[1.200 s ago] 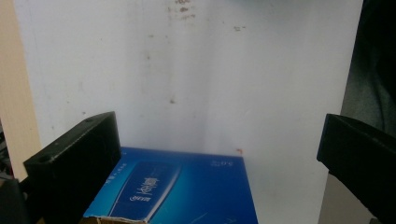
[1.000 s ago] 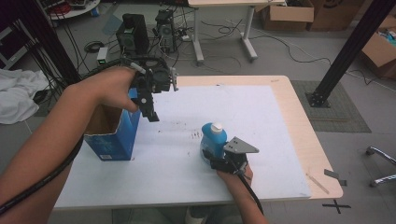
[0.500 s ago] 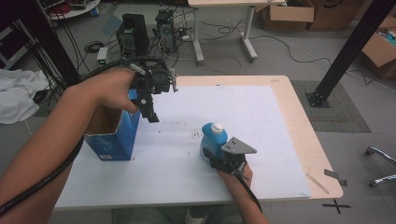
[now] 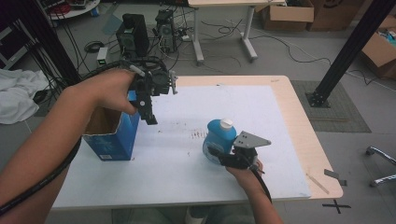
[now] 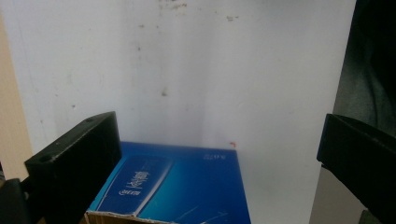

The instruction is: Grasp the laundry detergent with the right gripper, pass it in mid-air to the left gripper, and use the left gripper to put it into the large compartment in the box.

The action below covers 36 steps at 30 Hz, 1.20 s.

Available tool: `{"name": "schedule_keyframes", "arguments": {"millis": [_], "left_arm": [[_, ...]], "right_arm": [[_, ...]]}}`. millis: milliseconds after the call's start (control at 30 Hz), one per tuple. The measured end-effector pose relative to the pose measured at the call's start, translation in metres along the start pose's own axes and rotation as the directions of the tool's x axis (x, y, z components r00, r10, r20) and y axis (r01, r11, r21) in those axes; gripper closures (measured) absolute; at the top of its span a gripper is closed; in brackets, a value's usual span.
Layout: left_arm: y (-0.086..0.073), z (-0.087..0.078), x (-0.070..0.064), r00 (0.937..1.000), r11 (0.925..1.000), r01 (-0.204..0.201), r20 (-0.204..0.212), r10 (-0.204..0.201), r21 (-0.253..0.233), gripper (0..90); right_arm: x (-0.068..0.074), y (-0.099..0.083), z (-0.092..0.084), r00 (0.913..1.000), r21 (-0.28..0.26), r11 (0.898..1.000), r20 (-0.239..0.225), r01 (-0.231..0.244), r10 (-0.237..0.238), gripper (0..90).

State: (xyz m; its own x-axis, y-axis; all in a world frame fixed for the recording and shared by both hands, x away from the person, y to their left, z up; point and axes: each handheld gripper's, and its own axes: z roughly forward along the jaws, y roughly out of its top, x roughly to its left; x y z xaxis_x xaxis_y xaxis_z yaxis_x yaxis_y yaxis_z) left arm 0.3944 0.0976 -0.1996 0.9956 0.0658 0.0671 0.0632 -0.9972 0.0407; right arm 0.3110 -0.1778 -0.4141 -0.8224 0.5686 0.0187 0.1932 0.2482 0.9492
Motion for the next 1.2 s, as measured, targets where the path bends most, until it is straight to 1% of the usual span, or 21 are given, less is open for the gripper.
{"name": "schedule_keyframes", "arguments": {"millis": [133,233,267,333,367,400,433,500,567,600,667,700,800,900,933,1100,1133,1200], "left_arm": [[0.001,-0.001,-0.005,1.0,1.0,-0.004,0.002,0.004,-0.003,0.3],[0.003,0.001,-0.008,0.9998,1.0,-0.01,0.016,0.01,0.001,0.3],[0.003,0.002,-0.009,0.9998,0.9999,-0.012,0.018,0.012,0.001,0.3],[0.005,0.005,-0.011,0.9995,0.9999,-0.014,0.028,0.014,0.008,0.3],[0.005,0.007,-0.012,0.9994,0.9999,-0.015,0.031,0.014,0.007,0.3],[0.006,0.009,-0.013,0.9993,0.9998,-0.016,0.034,0.016,0.008,0.3],[0.006,0.01,-0.014,0.9992,0.9999,-0.016,0.037,0.016,0.007,0.3],[0.007,0.013,-0.017,0.999,0.9998,-0.018,0.042,0.018,0.007,0.3],[0.008,0.015,-0.019,0.9987,0.9998,-0.021,0.046,0.021,0.004,0.3],[0.009,0.016,-0.021,0.9986,0.9997,-0.022,0.049,0.022,0.005,0.3],[0.011,0.017,-0.023,0.9983,0.9996,-0.026,0.052,0.025,0.007,0.3],[0.012,0.018,-0.025,0.9981,0.9996,-0.029,0.054,0.029,0.007,0.3],[0.015,0.019,-0.029,0.9977,0.9993,-0.036,0.058,0.036,0.002,0.3],[0.017,0.021,-0.031,0.9972,0.999,-0.042,0.063,0.042,0.013,0.3],[0.018,0.022,-0.032,0.9969,0.9989,-0.044,0.066,0.042,0.018,0.3],[0.018,0.023,-0.036,0.9968,0.999,-0.042,0.068,0.041,0.015,0.3],[0.017,0.022,-0.037,0.9969,0.999,-0.041,0.068,0.04,0.015,0.3],[0.017,0.022,-0.039,0.9969,0.9989,-0.043,0.067,0.042,0.015,0.3]], "right_arm": [[-0.006,0.006,0.0,0.9971,0.003,1.0,-0.071,0.029,-0.029,43.3],[-0.007,0.01,0.002,0.99,0.0,0.998,-0.126,0.065,-0.064,43.4],[-0.006,0.013,0.003,0.9851,-0.004,0.997,-0.151,0.082,-0.082,43.4],[-0.004,0.016,0.005,0.9777,-0.003,0.995,-0.184,0.103,-0.102,43.4],[-0.003,0.019,0.007,0.9717,-0.001,0.993,-0.205,0.12,-0.118,43.4],[-0.002,0.021,0.009,0.9675,0.001,0.991,-0.218,0.132,-0.129,43.4],[-0.001,0.024,0.012,0.9604,0.003,0.99,-0.242,0.143,-0.138,43.4],[0.001,0.028,0.017,0.951,0.006,0.986,-0.266,0.165,-0.157,43.4],[0.004,0.033,0.024,0.9384,0.009,0.983,-0.299,0.185,-0.173,43.4],[0.005,0.034,0.026,0.9354,0.01,0.982,-0.308,0.187,-0.175,43.5],[0.008,0.039,0.033,0.9241,0.01,0.98,-0.334,0.2,-0.186,43.5],[0.009,0.04,0.035,0.9222,0.008,0.979,-0.337,0.204,-0.189,43.4],[0.013,0.044,0.044,0.9101,0.002,0.977,-0.364,0.213,-0.198,43.6],[0.018,0.048,0.054,0.8994,0.002,0.975,-0.387,0.221,-0.203,43.9],[0.02,0.048,0.057,0.8966,0.005,0.975,-0.393,0.223,-0.204,44.0],[0.031,0.05,0.075,0.8817,0.012,0.971,-0.422,0.238,-0.211,44.5],[0.031,0.05,0.076,0.8811,0.012,0.971,-0.424,0.237,-0.21,44.6],[0.034,0.051,0.082,0.8766,0.011,0.971,-0.433,0.238,-0.21,44.7]]}}
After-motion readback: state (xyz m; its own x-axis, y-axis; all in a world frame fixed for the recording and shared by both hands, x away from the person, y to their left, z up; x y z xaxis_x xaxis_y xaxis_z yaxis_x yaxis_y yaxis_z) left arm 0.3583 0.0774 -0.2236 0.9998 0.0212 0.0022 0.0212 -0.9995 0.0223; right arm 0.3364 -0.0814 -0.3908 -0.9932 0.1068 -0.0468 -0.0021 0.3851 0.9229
